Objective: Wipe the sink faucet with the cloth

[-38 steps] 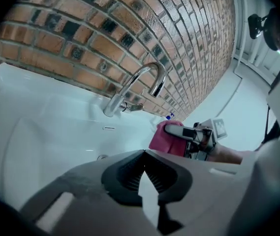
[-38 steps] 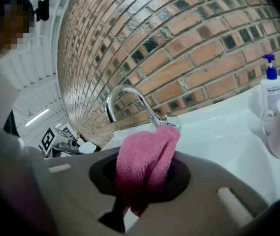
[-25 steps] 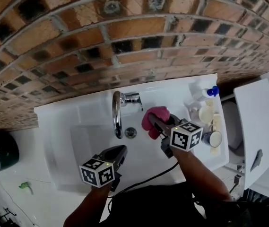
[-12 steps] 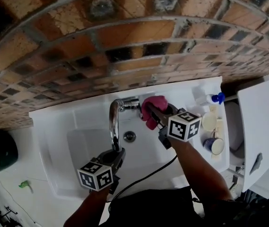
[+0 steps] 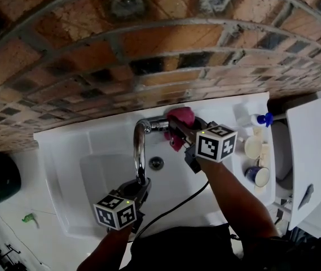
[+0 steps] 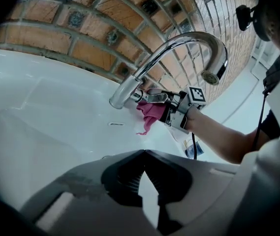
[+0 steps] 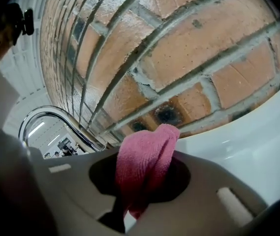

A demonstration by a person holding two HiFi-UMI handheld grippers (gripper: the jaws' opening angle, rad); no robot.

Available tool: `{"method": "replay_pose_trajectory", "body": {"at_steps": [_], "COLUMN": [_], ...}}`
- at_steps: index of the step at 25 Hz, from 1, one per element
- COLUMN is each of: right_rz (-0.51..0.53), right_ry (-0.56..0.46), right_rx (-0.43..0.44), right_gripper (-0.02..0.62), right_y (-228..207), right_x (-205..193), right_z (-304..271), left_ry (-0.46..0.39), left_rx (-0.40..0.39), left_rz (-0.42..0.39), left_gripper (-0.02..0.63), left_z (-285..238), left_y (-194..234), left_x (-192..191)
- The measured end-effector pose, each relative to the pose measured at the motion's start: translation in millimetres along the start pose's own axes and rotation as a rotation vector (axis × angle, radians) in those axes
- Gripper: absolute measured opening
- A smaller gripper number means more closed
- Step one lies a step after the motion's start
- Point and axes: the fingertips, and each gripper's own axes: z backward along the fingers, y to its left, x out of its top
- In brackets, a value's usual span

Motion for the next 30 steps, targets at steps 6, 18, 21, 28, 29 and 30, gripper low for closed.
{"method": "replay_pose_trajectory", "body": {"at_steps": [6,18,21,28,29,30], "right_rz": [0.009,-0.028,0.007,0.103,0.114,0.117], "right_ry": [-0.013,-0.088,-0.097,-0.083,-0.078,-0.073], "right_rx": [0.011,0.026,0.019,0.03,0.038,0.045], "right_gripper": [0.071,0.071,0.071,0.071,0.071,0.071], "right_y": [14,48,57,87,93,98], "right_x": [4,6,5,-5,-9,-14], "right_z": [3,30,39,56,58,60], "left_ry": [-0.001,-0.04,-0.045,-0.044,-0.042,-0.038], "left_rx": [-0.014,-0.028,-0.032,-0.042,-0.044,-0.045], "left_rz": [-0.01,-0.053,-0.067,-0.087,-0.092,-0.098], "left_gripper": [0.004,0.005,0.005,0.005,0.005,0.005], "left_z": [0,15,20,30,31,32], "left_y": [-4,-18,-21,-24,-25,-26], "left_x": [0,1,-1,-6,-7,-8]}}
